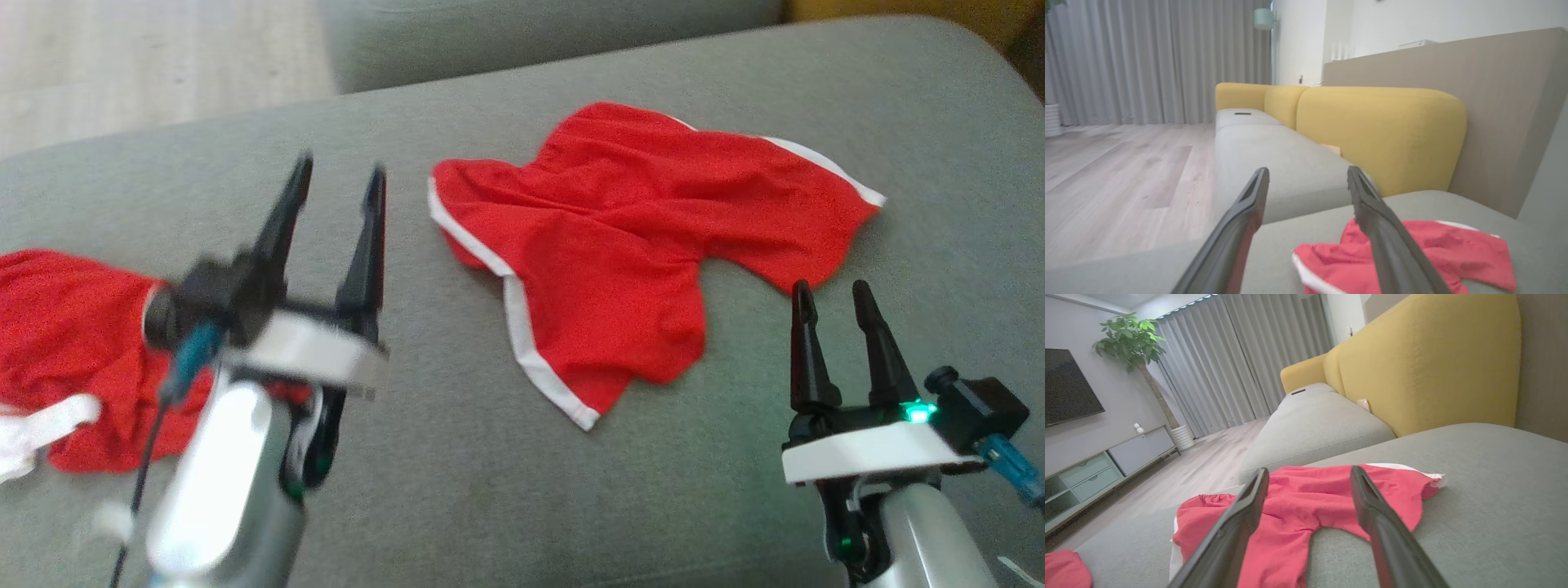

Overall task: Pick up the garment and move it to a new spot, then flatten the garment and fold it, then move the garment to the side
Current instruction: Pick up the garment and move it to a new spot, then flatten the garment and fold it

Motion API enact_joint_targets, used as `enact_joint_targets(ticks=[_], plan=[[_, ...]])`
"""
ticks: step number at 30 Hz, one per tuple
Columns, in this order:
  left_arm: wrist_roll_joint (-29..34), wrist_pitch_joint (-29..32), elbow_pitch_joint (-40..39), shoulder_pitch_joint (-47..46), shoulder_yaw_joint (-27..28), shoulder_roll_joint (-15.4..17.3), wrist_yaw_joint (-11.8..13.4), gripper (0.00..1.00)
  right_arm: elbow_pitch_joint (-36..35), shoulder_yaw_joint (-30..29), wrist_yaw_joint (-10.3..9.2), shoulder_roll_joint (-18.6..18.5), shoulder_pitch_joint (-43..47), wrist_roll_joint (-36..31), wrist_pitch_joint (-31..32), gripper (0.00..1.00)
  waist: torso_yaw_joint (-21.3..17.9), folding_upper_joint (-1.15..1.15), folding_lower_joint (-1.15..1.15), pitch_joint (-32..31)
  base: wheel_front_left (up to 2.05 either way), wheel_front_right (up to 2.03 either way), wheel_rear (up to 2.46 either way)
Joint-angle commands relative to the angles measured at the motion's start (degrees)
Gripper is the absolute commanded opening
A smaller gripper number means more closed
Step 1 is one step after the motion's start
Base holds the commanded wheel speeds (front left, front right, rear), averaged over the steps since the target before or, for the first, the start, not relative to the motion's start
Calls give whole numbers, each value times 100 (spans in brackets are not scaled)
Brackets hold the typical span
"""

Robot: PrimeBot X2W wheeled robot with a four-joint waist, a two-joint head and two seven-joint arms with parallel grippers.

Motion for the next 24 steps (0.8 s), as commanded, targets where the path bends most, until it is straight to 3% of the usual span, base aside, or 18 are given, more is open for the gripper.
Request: enact_joint_targets(ticks=[1,11,18,24], plan=[[75,-28,-328,42,284,94,-2,100,-187,101,44,-29,-65,-60,-61,100,283,0,0,-180,0,0,0],[369,-29,-782,1734,738,-439,-130,100,-151,102,44,-29,284,-119,-61,100,460,0,0,-424,0,0,0],[483,-29,-789,1799,810,-551,-261,100,-108,270,44,-29,330,-304,-61,100,610,0,0,-362,0,0,0],[455,-29,-718,1705,843,-564,-280,100,130,976,44,-29,185,-914,46,100,781,0,0,-227,0,0,0]])
